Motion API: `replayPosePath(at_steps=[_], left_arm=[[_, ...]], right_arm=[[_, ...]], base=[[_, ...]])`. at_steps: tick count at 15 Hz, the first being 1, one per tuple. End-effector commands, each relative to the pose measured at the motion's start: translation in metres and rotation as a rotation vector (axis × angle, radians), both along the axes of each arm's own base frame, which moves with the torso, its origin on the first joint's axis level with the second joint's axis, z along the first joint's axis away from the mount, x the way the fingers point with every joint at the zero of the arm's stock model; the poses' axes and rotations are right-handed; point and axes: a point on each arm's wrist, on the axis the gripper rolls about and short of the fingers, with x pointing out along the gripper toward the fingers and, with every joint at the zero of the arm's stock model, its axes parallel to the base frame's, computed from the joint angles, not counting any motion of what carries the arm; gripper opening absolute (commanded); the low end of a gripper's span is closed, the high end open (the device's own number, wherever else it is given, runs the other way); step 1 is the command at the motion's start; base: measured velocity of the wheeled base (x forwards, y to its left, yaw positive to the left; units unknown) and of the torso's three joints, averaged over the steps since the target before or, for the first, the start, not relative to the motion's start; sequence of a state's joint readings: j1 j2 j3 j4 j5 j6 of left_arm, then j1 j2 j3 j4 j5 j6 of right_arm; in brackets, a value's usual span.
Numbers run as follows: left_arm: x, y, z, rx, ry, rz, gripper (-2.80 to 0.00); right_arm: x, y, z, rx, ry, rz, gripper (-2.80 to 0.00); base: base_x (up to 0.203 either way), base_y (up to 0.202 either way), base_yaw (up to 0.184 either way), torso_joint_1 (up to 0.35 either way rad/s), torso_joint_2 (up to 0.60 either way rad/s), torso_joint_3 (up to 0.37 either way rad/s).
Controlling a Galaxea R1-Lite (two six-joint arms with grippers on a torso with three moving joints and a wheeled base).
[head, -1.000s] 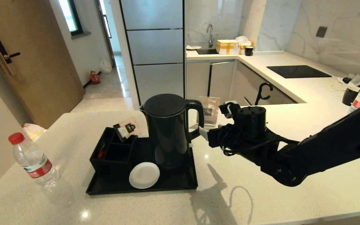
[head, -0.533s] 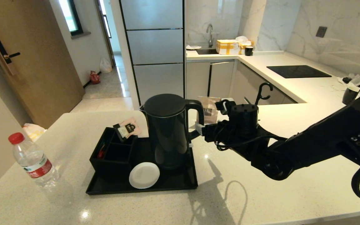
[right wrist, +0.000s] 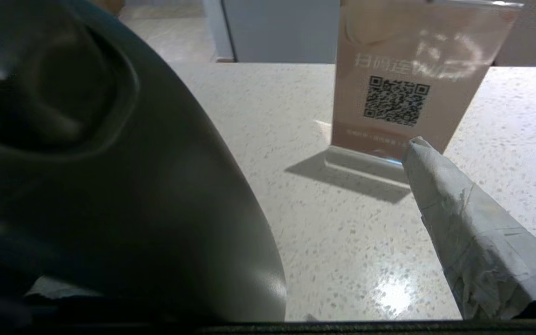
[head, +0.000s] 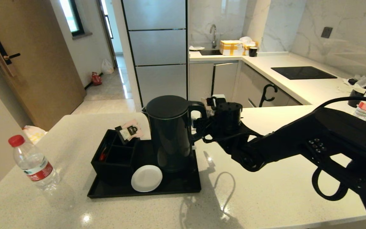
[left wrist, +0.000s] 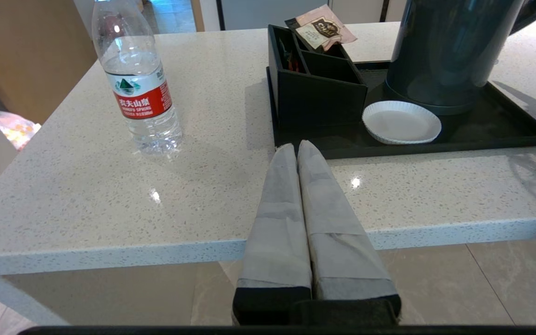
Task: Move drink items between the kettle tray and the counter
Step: Pick up the kettle
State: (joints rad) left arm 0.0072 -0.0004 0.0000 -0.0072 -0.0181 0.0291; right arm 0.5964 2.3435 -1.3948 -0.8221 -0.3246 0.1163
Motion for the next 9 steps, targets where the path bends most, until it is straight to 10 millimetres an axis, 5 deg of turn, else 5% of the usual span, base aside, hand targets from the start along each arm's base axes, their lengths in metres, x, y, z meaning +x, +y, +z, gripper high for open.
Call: replayPosePath(at_steps=[1,3,4,9], left_arm=[[0.0,0.0,0.0,0.0,-0.001,0.0,-2.8],[-0.0001,0.0,0.0,0.0,-0.001,0.0,-2.8],[-0.0001,0.0,0.0,0.0,-0.001,0.0,-2.8],[-0.0001,0.0,0.0,0.0,-0.001,0.0,-2.8]], right_arm=[[0.0056,0.0055,-0.0111,-0.008,0.003,-0.007,0.0],[0.0061,0.0058,-0.0125,-0.009,0.001,-0.01,0.0],[0.0062,0.0058,-0.0124,-0.009,0.0,-0.01,-2.8],[0.0072,0.006,-0.0104,-0.016,-0.015,-0.029,-2.8]], base=[[0.0,0.0,0.0,0.0,0.0,0.0],[0.0,0.0,0.0,0.0,0.0,0.0],[0.0,0.0,0.0,0.0,0.0,0.0],[0.0,0.0,0.0,0.0,0.0,0.0]])
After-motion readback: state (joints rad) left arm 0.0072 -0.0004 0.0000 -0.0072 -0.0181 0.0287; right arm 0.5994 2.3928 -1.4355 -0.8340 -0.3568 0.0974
